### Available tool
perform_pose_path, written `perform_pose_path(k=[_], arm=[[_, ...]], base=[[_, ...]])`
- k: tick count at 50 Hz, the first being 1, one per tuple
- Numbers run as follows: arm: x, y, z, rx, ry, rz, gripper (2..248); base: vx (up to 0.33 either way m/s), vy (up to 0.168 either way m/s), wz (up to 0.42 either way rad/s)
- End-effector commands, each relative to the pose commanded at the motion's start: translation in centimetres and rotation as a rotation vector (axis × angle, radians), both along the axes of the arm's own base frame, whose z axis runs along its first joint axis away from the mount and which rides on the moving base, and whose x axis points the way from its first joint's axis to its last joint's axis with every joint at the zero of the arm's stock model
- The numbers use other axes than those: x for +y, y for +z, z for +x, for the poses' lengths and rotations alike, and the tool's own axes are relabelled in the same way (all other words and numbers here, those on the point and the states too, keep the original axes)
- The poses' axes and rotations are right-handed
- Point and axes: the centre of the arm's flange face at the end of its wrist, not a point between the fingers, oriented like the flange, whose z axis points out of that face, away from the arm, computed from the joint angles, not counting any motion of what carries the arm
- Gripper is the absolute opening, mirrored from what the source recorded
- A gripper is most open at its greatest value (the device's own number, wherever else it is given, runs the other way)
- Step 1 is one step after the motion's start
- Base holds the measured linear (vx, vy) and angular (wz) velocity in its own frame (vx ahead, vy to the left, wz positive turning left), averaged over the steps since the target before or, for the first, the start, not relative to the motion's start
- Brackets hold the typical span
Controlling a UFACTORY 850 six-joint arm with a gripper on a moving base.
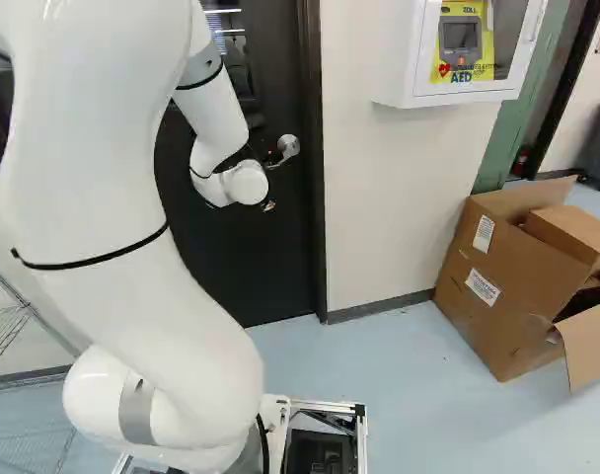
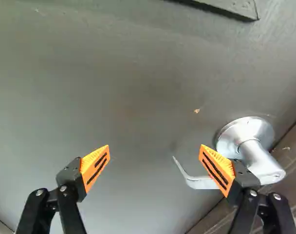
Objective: Open the door and move inside
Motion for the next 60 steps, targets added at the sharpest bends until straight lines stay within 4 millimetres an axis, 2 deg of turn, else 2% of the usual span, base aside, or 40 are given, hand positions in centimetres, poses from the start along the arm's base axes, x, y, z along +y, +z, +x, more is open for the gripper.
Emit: perform_pose_path(k=[28, 60], arm=[[0.9, -3.1, 0.4, 0.061, 0.018, -0.003, 247], [1.0, -6.6, 0.8, 0.131, 0.020, -0.007, 247]], base=[[0.000, 0.000, 0.000], [0.000, 0.000, 0.000]])
